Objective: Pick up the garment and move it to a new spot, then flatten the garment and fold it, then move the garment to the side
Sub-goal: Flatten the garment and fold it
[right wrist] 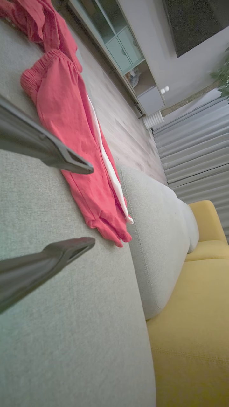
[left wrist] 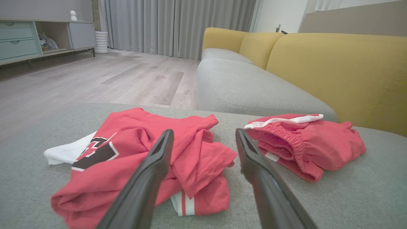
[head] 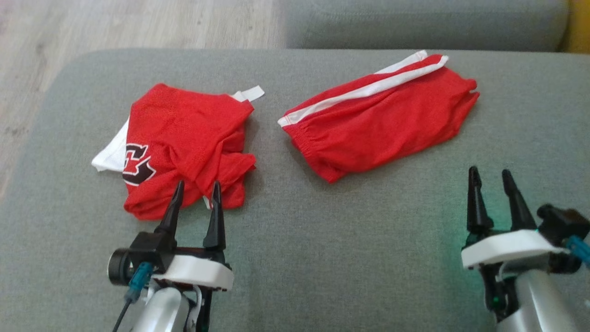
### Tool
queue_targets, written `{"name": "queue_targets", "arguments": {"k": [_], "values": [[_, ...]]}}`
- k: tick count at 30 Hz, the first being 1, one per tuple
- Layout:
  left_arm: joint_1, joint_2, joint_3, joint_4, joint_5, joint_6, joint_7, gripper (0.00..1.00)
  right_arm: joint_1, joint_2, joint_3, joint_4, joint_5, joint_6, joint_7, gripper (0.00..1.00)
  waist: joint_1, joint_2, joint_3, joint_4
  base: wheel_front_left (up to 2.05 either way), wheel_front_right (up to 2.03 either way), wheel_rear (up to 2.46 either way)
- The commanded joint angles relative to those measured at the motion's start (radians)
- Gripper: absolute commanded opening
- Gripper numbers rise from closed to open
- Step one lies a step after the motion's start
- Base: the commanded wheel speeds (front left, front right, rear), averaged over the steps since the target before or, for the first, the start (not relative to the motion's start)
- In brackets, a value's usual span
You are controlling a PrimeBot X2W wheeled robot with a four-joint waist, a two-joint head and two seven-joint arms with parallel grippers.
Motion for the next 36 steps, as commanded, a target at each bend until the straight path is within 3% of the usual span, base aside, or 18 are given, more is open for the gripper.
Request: {"name": "queue_targets", "arguments": {"k": [1, 9, 17, 23, 30, 36], "values": [[-0.05, 0.0, 0.042, -0.038, 0.012, -0.004, -0.009, 1.0, -0.059, 0.005, 0.012, -0.045, -0.015, -0.001, 0.009, 1.0, 0.0, -0.0001, 0.026, 0.007, 0.0, 0.0, 0.0], [-0.126, -0.021, 0.045, -0.053, 0.031, -0.033, -0.01, 1.0, -0.269, -0.014, -0.099, -0.01, -0.101, -0.001, 0.175, 1.0, 0.0, -0.0001, 0.174, 0.054, 0.0, 0.0, 0.0], [-0.188, -0.031, 0.025, -0.053, 0.026, -0.052, -0.01, 1.0, -0.55, -0.04, -0.27, 0.192, -0.189, -0.001, 0.335, 1.0, 0.0, -0.0001, 0.27, 0.116, 0.0, 0.0, 0.0], [-0.206, -0.032, -0.013, -0.068, -0.02, -0.039, -0.01, 1.0, -0.686, -0.065, -0.375, 0.325, -0.352, -0.001, 0.365, 1.0, 0.0, -0.0001, 0.306, 0.149, 0.0, 0.0, 0.0], [-0.215, -0.032, -0.044, -0.077, -0.042, -0.02, -0.01, 1.0, -0.743, -0.088, -0.512, 0.427, -0.541, -0.001, 0.349, 1.0, 0.0, -0.0001, 0.32, 0.173, 0.0, 0.0, 0.0], [-0.212, -0.032, -0.044, -0.072, -0.044, -0.015, -0.01, 1.0, -0.76, -0.064, -0.549, 0.505, -0.587, -0.001, 0.335, 1.0, 0.0, -0.0001, 0.315, 0.167, 0.0, 0.0, 0.0]]}}
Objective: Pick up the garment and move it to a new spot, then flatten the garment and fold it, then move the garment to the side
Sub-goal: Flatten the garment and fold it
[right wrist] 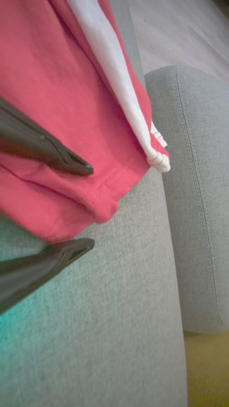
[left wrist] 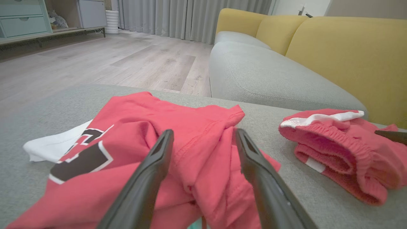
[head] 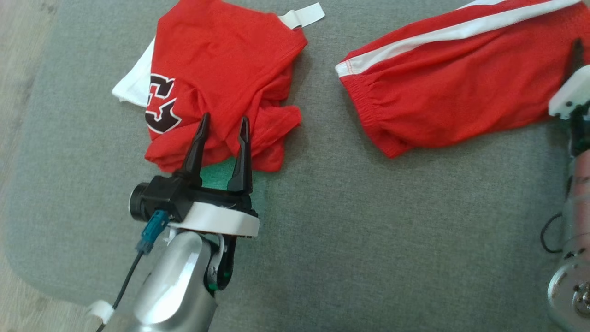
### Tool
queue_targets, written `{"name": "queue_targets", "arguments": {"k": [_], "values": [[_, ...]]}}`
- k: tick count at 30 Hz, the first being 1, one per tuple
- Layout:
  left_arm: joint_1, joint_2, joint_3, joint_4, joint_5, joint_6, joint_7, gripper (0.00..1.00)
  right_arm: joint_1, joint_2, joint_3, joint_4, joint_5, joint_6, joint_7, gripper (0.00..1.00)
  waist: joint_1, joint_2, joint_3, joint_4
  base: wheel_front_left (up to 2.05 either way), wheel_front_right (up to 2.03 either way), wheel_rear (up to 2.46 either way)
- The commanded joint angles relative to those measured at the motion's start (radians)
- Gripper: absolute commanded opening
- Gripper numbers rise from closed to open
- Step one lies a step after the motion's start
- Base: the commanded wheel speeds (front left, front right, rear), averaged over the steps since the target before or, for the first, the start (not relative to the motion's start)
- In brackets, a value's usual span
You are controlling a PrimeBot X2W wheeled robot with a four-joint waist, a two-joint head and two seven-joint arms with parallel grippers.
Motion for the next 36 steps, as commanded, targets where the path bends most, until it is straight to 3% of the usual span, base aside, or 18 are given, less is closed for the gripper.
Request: {"name": "queue_targets", "arguments": {"k": [1, 2, 3, 4, 17, 29, 36], "values": [[-0.019, 0.011, 0.027, -0.026, -0.003, 0.006, -0.01, 1.0, -0.006, 0.022, 0.022, 0.0, -0.004, -0.001, 0.003, 1.0, 0.0, 0.0, -0.002, -0.003, 0.0, 0.0, 0.0], [-0.019, 0.011, 0.027, -0.024, -0.002, 0.007, -0.01, 1.0, -0.011, 0.026, 0.032, 0.02, 0.001, -0.001, -0.003, 0.69, 0.0, 0.0, -0.004, -0.007, 0.0, 0.0, 0.0], [-0.019, 0.011, 0.026, -0.022, -0.002, 0.007, -0.01, 1.0, -0.015, 0.027, 0.041, 0.037, 0.008, -0.001, -0.013, 0.03, 0.0, 0.0, -0.007, -0.01, 0.0, 0.0, 0.0], [-0.02, 0.011, 0.025, -0.021, -0.003, 0.007, -0.01, 1.0, -0.018, 0.025, 0.049, 0.051, 0.015, -0.001, -0.025, 0.0, 0.0, 0.0, -0.011, -0.013, 0.0, 0.0, 0.0], [0.034, 0.011, 0.042, 0.013, 0.015, 0.0, -0.01, 1.0, 0.075, -0.045, 0.063, 0.116, 0.082, -0.001, -0.198, 0.0, 0.0, 0.0, -0.143, -0.092, 0.0, 0.0, 0.0], [0.086, 0.011, 0.052, 0.019, 0.028, -0.008, -0.01, 1.0, 0.278, -0.115, -0.071, 0.052, 0.195, -0.001, -0.177, 0.0, 0.0, 0.0, -0.227, -0.136, 0.0, 0.0, 0.0], [0.087, 0.011, 0.062, 0.015, 0.037, -0.016, -0.01, 1.0, 0.3, -0.072, -0.073, -0.036, 0.229, -0.001, -0.172, 0.0, 0.0, 0.0, -0.193, -0.128, 0.0, 0.0, 0.0]]}}
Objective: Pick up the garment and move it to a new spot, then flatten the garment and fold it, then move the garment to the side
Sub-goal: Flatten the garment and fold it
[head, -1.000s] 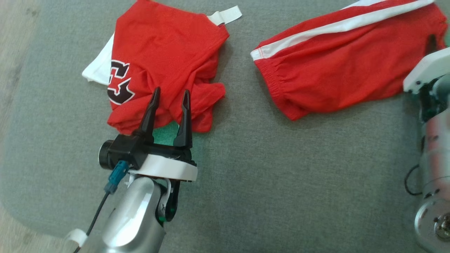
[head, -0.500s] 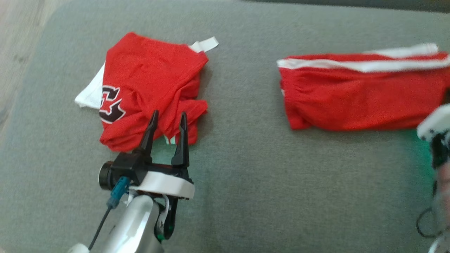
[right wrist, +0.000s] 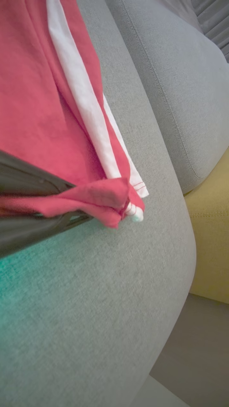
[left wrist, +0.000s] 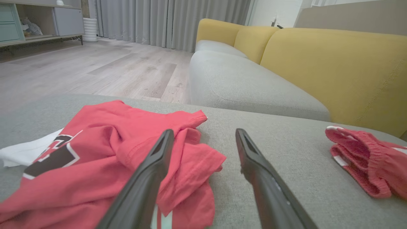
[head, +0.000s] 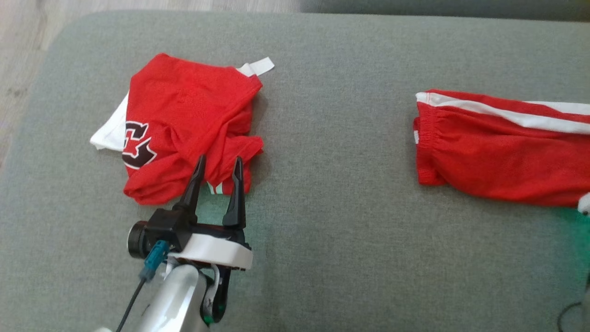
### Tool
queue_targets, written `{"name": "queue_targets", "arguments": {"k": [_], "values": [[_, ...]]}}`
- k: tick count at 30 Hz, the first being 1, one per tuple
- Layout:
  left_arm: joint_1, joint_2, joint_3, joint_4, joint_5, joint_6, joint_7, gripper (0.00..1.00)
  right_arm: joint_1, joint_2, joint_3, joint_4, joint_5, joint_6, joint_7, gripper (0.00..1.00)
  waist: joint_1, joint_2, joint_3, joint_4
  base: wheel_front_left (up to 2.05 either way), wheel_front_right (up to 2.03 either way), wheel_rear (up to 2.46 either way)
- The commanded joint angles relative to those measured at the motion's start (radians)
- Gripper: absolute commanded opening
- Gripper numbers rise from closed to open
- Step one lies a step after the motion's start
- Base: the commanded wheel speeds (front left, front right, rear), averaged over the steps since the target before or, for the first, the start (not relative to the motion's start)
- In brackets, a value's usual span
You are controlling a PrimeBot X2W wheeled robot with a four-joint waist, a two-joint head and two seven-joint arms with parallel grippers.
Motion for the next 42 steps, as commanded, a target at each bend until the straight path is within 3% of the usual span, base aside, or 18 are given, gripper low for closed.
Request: {"name": "queue_targets", "arguments": {"k": [1, 9, 15, 22, 33, 42], "values": [[-0.022, 0.009, 0.037, -0.03, 0.009, -0.005, -0.01, 1.0, -0.029, 0.008, 0.034, -0.05, 0.02, -0.001, -0.009, 0.0, 0.0, -0.0001, 0.008, 0.004, 0.0, 0.0, 0.0], [-0.025, 0.009, 0.04, -0.017, 0.014, 0.001, -0.01, 1.0, -0.042, 0.081, 0.162, -0.131, 0.132, -0.001, -0.056, 0.0, 0.0, -0.0001, -0.029, 0.01, 0.0, 0.0, 0.0], [-0.017, 0.009, 0.041, -0.014, 0.011, 0.004, -0.01, 1.0, -0.024, 0.112, 0.347, -0.227, 0.298, -0.001, -0.052, 0.0, 0.0, -0.0001, -0.069, 0.025, 0.0, 0.0, 0.0], [0.001, 0.009, 0.031, -0.011, -0.006, 0.007, -0.01, 1.0, 0.017, 0.098, 0.572, -0.308, 0.471, -0.001, -0.04, 0.0, 0.0, -0.0001, -0.079, 0.077, 0.0, 0.0, 0.0], [0.023, 0.009, 0.038, -0.003, -0.012, 0.013, -0.01, 1.0, 0.09, -0.007, 0.913, -0.311, 0.611, -0.001, -0.021, 0.0, 0.0, -0.0001, -0.096, 0.143, 0.0, 0.0, 0.0], [0.034, 0.009, 0.036, 0.006, -0.017, 0.016, -0.01, 1.0, 0.134, -0.162, 1.249, -0.286, 0.611, -0.001, 0.023, 0.0, 0.0, -0.0001, -0.114, 0.136, 0.0, 0.0, 0.0]]}}
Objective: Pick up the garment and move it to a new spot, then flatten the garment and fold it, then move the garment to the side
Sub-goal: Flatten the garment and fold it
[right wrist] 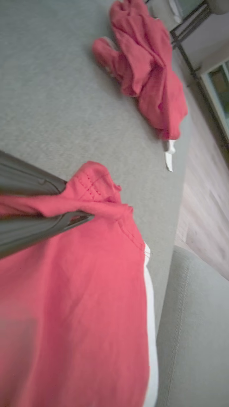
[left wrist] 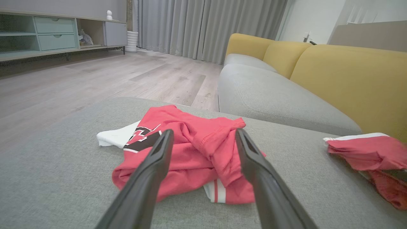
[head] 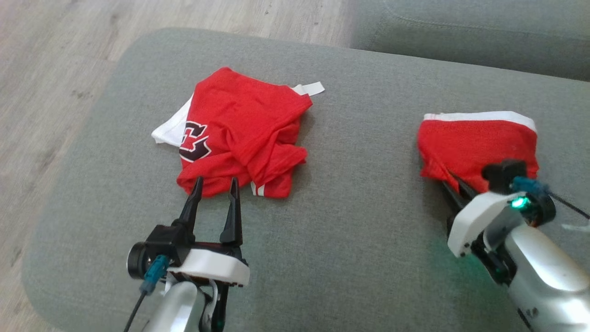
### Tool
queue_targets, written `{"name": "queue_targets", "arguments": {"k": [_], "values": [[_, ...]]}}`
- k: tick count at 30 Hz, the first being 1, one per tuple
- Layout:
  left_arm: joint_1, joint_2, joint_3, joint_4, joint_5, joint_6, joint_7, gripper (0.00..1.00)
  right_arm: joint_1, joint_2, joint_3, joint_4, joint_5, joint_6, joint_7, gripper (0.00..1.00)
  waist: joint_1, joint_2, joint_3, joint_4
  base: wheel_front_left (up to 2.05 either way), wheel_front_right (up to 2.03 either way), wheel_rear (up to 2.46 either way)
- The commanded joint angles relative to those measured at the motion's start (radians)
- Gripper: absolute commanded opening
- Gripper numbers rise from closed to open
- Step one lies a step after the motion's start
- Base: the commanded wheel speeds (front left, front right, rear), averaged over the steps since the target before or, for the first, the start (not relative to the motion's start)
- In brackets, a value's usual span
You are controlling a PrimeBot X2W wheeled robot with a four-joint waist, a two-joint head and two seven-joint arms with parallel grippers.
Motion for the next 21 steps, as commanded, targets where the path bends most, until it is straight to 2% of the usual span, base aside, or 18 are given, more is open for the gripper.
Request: {"name": "queue_targets", "arguments": {"k": [1, 3, 4, 5, 8, 12, 16, 21], "values": [[-0.014, 0.008, 0.032, -0.024, 0.0, 0.006, -0.01, 1.0, -0.002, -0.033, 0.05, -0.01, 0.002, -0.001, 0.004, 0.0, 0.0, -0.0001, -0.005, -0.01, 0.0, 0.0, 0.0], [-0.015, 0.008, 0.037, -0.021, 0.005, 0.006, -0.01, 1.0, -0.004, -0.042, 0.084, 0.006, 0.022, -0.001, 0.014, 0.0, 0.0, -0.0001, -0.009, -0.021, 0.0, 0.0, 0.0], [-0.016, 0.008, 0.039, -0.02, 0.007, 0.005, -0.01, 1.0, -0.007, -0.046, 0.1, 0.014, 0.027, -0.001, 0.018, 0.28, 0.0, -0.0001, -0.01, -0.027, 0.0, 0.0, 0.0], [-0.017, 0.008, 0.041, -0.018, 0.009, 0.003, -0.01, 1.0, -0.011, -0.049, 0.11, 0.025, 0.031, -0.001, 0.022, 1.0, 0.0, -0.0001, -0.012, -0.034, 0.0, 0.0, 0.0], [-0.021, 0.008, 0.038, -0.015, 0.016, -0.003, -0.01, 1.0, -0.022, -0.053, 0.127, 0.036, 0.026, -0.001, 0.009, 1.0, 0.0, -0.0001, -0.016, -0.047, 0.0, 0.0, 0.0], [-0.048, 0.01, 0.044, -0.004, 0.041, -0.014, -0.01, 1.0, -0.044, -0.046, 0.066, 0.053, 0.009, -0.001, -0.098, 1.0, 0.0, -0.0001, -0.037, -0.089, 0.0, 0.0, 0.0], [-0.06, 0.009, 0.057, -0.008, 0.046, -0.018, -0.01, 1.0, -0.033, -0.031, -0.034, 0.061, -0.01, -0.001, -0.173, 1.0, 0.0, -0.0001, -0.063, -0.126, 0.0, 0.0, 0.0], [-0.05, 0.009, 0.069, -0.023, 0.047, -0.016, -0.01, 1.0, 0.029, 0.017, -0.186, 0.024, -0.053, -0.001, -0.216, 1.0, 0.0, -0.0001, -0.094, -0.17, 0.0, 0.0, 0.0]]}}
